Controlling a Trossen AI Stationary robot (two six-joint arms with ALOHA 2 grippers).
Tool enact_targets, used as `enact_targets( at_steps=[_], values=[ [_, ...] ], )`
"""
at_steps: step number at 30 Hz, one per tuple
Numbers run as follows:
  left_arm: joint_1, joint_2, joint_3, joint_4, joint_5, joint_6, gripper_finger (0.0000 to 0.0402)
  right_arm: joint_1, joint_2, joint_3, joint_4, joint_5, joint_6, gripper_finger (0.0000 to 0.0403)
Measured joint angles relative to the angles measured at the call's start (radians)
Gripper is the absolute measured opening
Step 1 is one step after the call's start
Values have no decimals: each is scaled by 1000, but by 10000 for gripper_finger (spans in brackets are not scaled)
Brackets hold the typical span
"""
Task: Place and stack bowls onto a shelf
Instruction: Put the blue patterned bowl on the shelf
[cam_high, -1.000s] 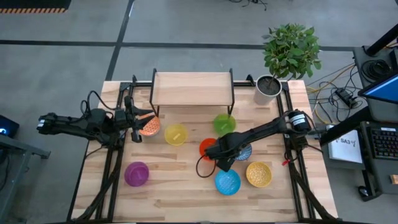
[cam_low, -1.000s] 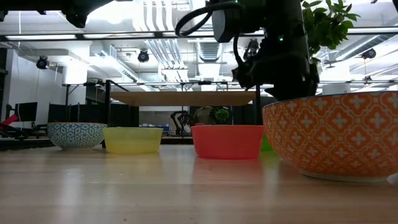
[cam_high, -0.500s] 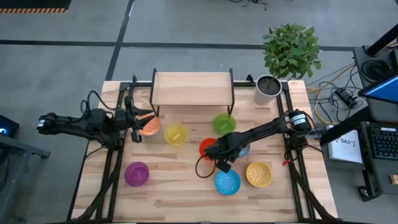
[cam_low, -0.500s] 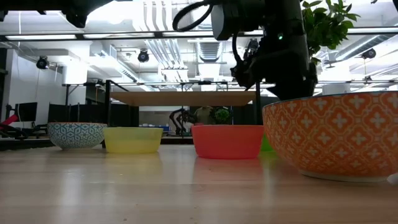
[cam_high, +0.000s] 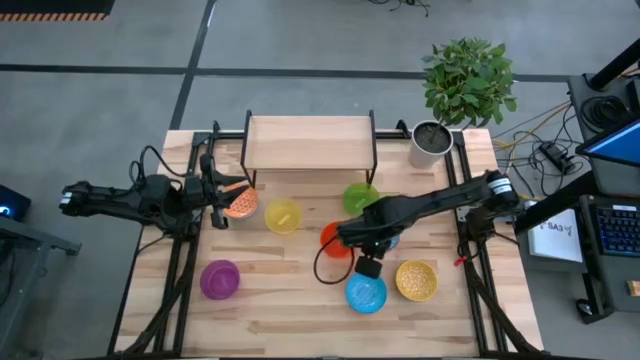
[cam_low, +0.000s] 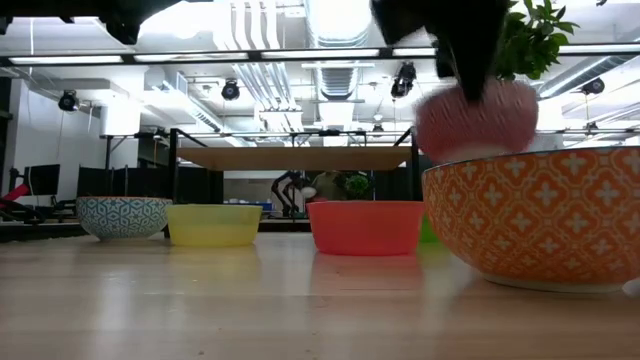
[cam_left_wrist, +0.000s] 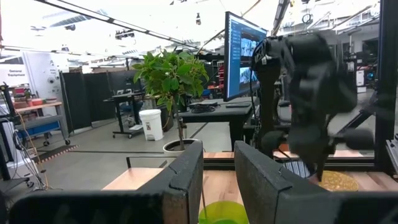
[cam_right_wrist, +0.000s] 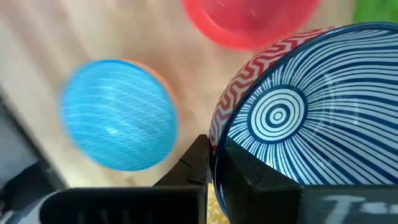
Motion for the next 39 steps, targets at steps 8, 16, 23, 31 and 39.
enact_targets(
  at_steps=[8, 16, 23, 31, 39],
  values=[
    [0, 0, 0, 3, 0, 0, 75, -20, 6, 221, 35, 55, -223, 13],
    [0, 0, 0, 3, 0, 0, 75, -98, 77, 416, 41, 224, -489, 13],
    [0, 0, 0, 3, 0, 0, 75, -230, 156, 503, 22, 299, -670, 12],
    [0, -3, 0, 3, 0, 3, 75, -388, 216, 543, -14, 359, -761, 12],
    [0, -2, 0, 3, 0, 6, 75, -516, 283, 545, -25, 366, -809, 12]
  ],
)
